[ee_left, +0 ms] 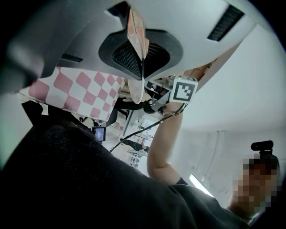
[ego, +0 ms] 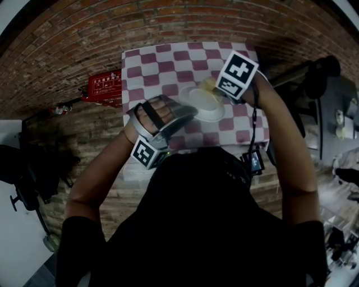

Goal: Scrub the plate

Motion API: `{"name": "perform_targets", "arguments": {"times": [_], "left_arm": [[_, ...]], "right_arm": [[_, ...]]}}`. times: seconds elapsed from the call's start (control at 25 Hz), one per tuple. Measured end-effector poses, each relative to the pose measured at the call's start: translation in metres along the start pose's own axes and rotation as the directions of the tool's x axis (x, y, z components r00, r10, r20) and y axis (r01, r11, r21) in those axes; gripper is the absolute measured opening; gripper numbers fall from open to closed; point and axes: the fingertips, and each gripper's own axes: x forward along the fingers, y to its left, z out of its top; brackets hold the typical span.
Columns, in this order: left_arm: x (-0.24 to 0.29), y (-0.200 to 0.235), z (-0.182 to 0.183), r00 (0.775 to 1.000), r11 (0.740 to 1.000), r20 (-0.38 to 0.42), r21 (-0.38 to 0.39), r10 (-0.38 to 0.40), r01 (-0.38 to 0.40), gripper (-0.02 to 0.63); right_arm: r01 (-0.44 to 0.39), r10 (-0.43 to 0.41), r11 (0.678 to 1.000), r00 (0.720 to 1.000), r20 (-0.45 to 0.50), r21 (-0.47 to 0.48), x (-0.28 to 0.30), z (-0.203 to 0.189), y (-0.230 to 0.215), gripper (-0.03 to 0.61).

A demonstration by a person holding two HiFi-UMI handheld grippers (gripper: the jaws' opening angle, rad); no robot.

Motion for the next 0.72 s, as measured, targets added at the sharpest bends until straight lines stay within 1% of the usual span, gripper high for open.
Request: {"name": "perform_targets", "arguments": {"times": [0.2, 0.32, 0.48, 0.6, 0.72], "left_arm": [[0.007, 0.002, 0.017, 0.999, 1.000, 0.039, 0.018, -0.011, 0.010, 0.023], [0.011, 0.001, 0.027, 0.998, 1.000, 0.059, 0.021, -0.018, 0.017, 0.025], [0.017, -0.005, 0.035, 0.996, 0.999, 0.081, 0.022, -0.047, 0.045, 0.025], [0.019, -0.010, 0.033, 0.995, 0.998, 0.078, 0.012, -0.064, 0.063, 0.026], [0.022, -0.016, 0.024, 0.995, 0.997, 0.057, 0.002, -0.083, 0.084, 0.026]], "right_arm": [[0.019, -0.019, 0.999, 1.000, -0.010, -0.037, 0.007, 0.013, -0.003, 0.051], [0.013, -0.012, 0.995, 1.000, 0.012, -0.097, 0.008, 0.027, 0.004, 0.051], [-0.025, 0.035, 0.982, 0.998, 0.046, -0.186, 0.004, 0.045, 0.027, 0.051], [-0.052, 0.068, 0.975, 0.996, 0.065, -0.214, -0.004, 0.051, 0.044, 0.051], [-0.106, 0.129, 0.968, 0.988, 0.088, -0.229, -0.017, 0.053, 0.064, 0.051]]}}
